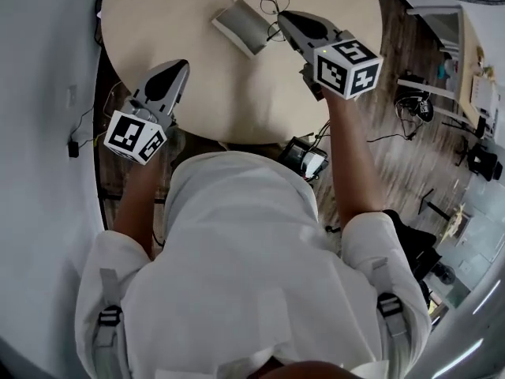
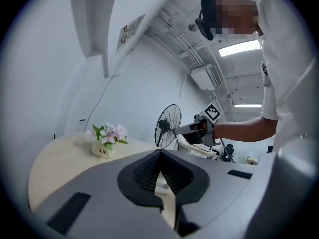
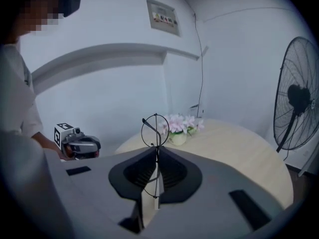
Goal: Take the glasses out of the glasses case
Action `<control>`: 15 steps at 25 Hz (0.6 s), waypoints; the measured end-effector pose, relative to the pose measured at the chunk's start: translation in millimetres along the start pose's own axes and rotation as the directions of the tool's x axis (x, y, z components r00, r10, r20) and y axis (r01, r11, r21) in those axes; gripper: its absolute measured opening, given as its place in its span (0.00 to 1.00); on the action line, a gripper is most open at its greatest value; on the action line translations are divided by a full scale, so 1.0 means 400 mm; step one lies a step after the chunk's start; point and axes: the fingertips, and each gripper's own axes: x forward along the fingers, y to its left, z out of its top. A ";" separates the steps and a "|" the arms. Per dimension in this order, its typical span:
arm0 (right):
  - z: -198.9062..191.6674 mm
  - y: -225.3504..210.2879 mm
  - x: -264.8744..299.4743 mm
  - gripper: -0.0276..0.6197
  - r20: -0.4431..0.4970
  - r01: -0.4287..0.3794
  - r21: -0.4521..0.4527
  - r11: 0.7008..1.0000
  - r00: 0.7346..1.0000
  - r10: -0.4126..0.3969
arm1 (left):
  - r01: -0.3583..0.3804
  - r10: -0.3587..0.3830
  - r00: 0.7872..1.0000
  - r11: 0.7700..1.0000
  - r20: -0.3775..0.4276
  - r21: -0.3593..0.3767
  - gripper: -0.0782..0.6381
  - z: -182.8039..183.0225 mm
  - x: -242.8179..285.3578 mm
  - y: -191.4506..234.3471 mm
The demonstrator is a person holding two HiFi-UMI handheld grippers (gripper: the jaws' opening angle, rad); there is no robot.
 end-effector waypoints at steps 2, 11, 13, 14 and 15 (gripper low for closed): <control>0.055 -0.012 -0.128 0.09 0.109 0.006 -0.010 1.000 0.994 -0.005 | 0.001 -0.001 1.000 0.999 0.007 0.053 0.13 0.063 0.031 -0.065; 0.154 0.026 -0.650 0.09 0.492 0.079 -0.039 0.996 0.869 -0.049 | 0.010 -0.023 0.997 0.982 0.068 0.187 0.13 0.242 0.061 -0.334; 0.142 0.035 -0.769 0.09 0.557 0.099 -0.030 0.995 0.828 -0.066 | 0.012 -0.031 0.996 0.976 0.085 0.217 0.13 0.283 0.063 -0.415; 0.133 0.039 -0.819 0.09 0.590 0.108 -0.021 0.994 0.804 -0.075 | 0.011 -0.034 0.995 0.971 0.092 0.239 0.13 0.301 0.062 -0.447; 0.122 0.043 -0.864 0.09 0.622 0.116 -0.011 0.993 0.778 -0.084 | 0.008 -0.034 0.995 0.966 0.097 0.260 0.13 0.314 0.062 -0.475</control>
